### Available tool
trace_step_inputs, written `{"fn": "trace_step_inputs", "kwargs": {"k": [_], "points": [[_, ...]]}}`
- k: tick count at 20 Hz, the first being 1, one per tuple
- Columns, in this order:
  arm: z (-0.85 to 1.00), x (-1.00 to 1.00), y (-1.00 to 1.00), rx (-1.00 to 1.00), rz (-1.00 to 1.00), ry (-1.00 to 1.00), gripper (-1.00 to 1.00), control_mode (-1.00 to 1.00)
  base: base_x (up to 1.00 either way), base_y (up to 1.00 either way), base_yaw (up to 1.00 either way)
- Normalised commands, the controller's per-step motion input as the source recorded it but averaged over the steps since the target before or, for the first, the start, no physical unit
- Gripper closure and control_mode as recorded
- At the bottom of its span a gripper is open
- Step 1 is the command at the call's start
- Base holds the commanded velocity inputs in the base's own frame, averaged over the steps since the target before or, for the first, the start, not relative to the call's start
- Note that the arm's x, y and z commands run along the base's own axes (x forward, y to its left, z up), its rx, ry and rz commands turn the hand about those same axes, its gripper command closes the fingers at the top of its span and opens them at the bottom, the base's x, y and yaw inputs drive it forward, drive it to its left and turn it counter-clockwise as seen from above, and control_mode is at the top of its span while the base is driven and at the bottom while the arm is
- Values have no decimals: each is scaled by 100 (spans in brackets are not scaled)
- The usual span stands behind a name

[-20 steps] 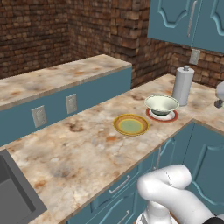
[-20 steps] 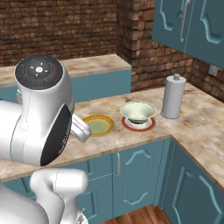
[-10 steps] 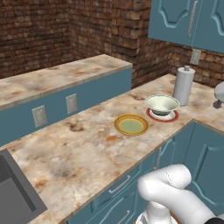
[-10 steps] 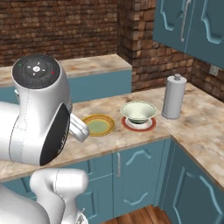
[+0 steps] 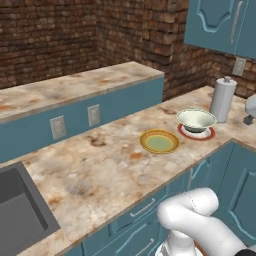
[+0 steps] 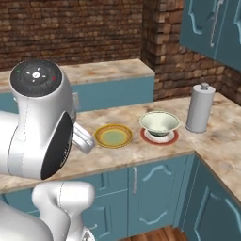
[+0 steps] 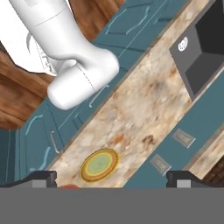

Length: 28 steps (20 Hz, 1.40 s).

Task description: Move the bowls from the cabinet to the plates on the dining table.

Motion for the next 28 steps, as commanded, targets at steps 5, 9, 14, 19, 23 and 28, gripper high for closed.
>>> {"fn": "trace_step_inputs", "kwargs": {"k": [5, 9, 14, 19, 23, 28], "points": [[0, 0, 0, 0, 0, 0, -100, 100, -36, 6, 28], [0, 0, 0, 0, 0, 0, -100, 100, -44, 7, 31], [0, 0, 0, 0, 0, 0, -100, 100, -41, 12, 35], [0, 0, 0, 0, 0, 0, -100, 100, -33, 24, 36], [0, 0, 0, 0, 0, 0, -100, 100, -27, 34, 37], [0, 0, 0, 0, 0, 0, -100, 100, -24, 40, 38]]}}
